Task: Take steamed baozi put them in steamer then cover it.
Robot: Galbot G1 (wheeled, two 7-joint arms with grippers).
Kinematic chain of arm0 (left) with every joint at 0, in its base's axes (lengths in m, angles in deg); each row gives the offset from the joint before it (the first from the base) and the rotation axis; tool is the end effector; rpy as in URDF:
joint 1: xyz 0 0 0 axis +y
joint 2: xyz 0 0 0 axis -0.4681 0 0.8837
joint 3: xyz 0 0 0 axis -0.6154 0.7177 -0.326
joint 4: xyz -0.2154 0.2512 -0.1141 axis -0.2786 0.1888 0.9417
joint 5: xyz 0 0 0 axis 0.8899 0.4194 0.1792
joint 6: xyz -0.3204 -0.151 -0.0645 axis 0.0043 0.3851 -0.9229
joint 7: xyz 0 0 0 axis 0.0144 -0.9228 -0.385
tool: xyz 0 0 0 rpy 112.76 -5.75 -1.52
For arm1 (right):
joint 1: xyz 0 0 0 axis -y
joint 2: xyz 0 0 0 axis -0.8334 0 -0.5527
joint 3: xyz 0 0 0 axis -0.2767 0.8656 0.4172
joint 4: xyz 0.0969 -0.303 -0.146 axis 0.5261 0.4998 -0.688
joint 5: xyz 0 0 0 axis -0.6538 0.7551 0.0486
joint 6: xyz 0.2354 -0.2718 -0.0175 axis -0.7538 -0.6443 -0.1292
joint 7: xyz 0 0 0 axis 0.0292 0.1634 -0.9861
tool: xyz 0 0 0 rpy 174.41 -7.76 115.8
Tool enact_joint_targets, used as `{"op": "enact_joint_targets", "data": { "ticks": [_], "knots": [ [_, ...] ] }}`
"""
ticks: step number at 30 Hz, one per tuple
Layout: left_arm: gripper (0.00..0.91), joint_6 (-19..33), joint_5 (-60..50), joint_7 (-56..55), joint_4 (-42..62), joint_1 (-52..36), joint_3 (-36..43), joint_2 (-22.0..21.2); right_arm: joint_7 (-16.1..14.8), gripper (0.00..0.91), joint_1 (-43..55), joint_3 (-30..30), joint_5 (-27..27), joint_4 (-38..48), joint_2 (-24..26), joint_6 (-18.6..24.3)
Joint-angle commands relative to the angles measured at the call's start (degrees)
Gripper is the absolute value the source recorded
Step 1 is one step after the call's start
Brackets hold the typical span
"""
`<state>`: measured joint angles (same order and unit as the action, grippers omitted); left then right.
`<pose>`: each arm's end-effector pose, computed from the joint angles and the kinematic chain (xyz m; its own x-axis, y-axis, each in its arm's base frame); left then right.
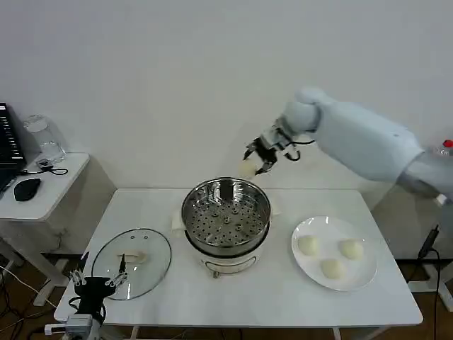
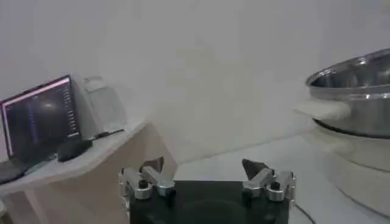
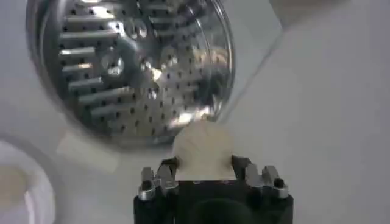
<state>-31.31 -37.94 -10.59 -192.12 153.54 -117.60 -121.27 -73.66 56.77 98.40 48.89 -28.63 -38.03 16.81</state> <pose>0.1597 0.1006 -0.3016 -0.9777 -0.1709 0.1222 -0.1237 0.9384 0.3227 0.6083 0.0896 -0.0241 -0.2856 -0.3662 0.8856 -0.5541 -0.6909 -0.4644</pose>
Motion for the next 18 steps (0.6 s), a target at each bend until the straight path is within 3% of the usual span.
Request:
{"op": "enact_joint_targets", "data": {
  "ticks": [1, 7, 9, 18],
  "knots": [
    [0.907, -0.1, 0.5, 0.0, -0.5, 0.2, -0.5, -0.1, 1.1, 0.635, 0.0, 5.2, 1.8, 0.2, -6.7, 4.5],
    [0.907, 0.3, 0.4, -0.1, -0.8, 1.1, -0.5, -0.9, 2.5, 0.635, -3.6, 5.3, 7.9, 2.6, -6.5, 9.2],
    [0.907, 0.4, 0.4, -0.1, -0.9, 1.3, -0.5, -1.1, 4.4, 0.635, -5.2, 4.2, 11.4, 4.7, -6.7, 12.1],
    [0.907, 0.4, 0.2, -0.2, -1.1, 1.4, -0.6, -1.6, 8.4, 0.635, -8.5, 1.8, 15.4, 8.8, -8.0, 17.1]
  ]
}}
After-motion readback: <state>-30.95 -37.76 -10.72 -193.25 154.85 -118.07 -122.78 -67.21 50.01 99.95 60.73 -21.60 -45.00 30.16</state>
